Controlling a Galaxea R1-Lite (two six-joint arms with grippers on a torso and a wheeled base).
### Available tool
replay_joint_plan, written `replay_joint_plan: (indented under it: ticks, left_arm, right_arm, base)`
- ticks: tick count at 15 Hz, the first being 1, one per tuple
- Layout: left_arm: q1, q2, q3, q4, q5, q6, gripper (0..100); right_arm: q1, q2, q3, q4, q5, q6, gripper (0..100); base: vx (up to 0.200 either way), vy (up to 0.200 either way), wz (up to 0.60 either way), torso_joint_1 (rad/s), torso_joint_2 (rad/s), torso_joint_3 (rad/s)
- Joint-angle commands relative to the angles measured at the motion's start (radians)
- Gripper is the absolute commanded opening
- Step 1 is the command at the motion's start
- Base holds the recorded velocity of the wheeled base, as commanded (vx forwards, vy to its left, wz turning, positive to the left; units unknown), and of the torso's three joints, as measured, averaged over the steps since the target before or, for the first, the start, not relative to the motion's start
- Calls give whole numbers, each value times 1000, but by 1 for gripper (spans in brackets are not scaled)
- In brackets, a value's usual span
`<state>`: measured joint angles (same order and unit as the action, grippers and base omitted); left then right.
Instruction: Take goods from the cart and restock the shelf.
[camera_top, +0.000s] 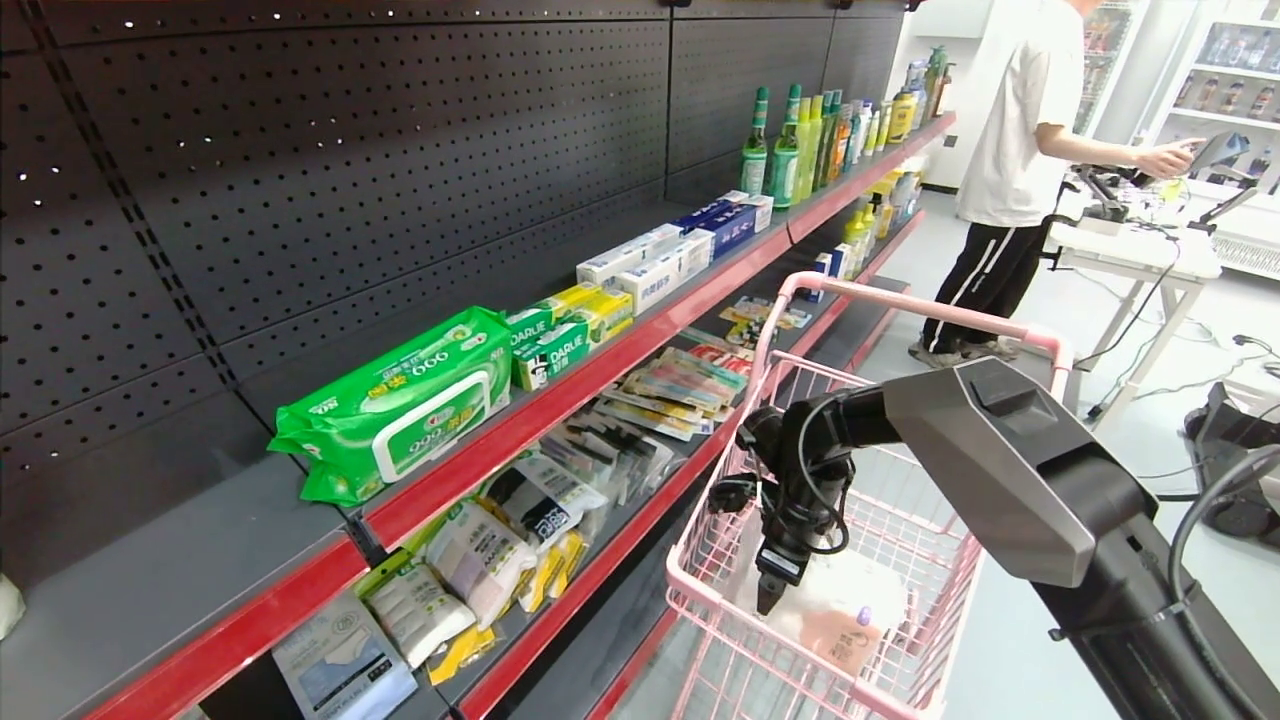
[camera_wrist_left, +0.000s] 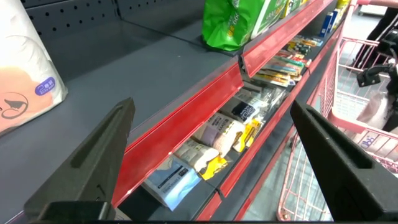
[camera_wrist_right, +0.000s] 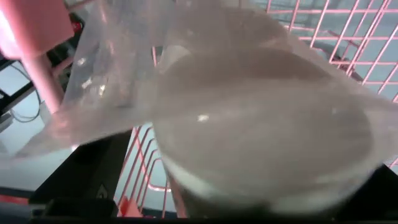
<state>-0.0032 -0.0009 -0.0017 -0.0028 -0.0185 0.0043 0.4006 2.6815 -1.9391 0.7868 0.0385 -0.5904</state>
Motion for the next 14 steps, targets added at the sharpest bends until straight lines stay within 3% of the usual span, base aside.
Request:
replay_joint_plan:
  ticks: [1,10,14]
  left_arm:
    - [0,1,0,0,0,0,100]
    - [0,1,0,0,0,0,100]
    - [0,1,0,0,0,0,100]
  right_arm:
    - [-5,-6,-37,12,1,1,100]
    - [-5,3,23,2,14,3,100]
    - [-11,3,101,-89,12,-5,100]
  base:
    - [0,0,0,0,0,0]
    - [0,0,0,0,0,0]
    - [0,0,0,0,0,0]
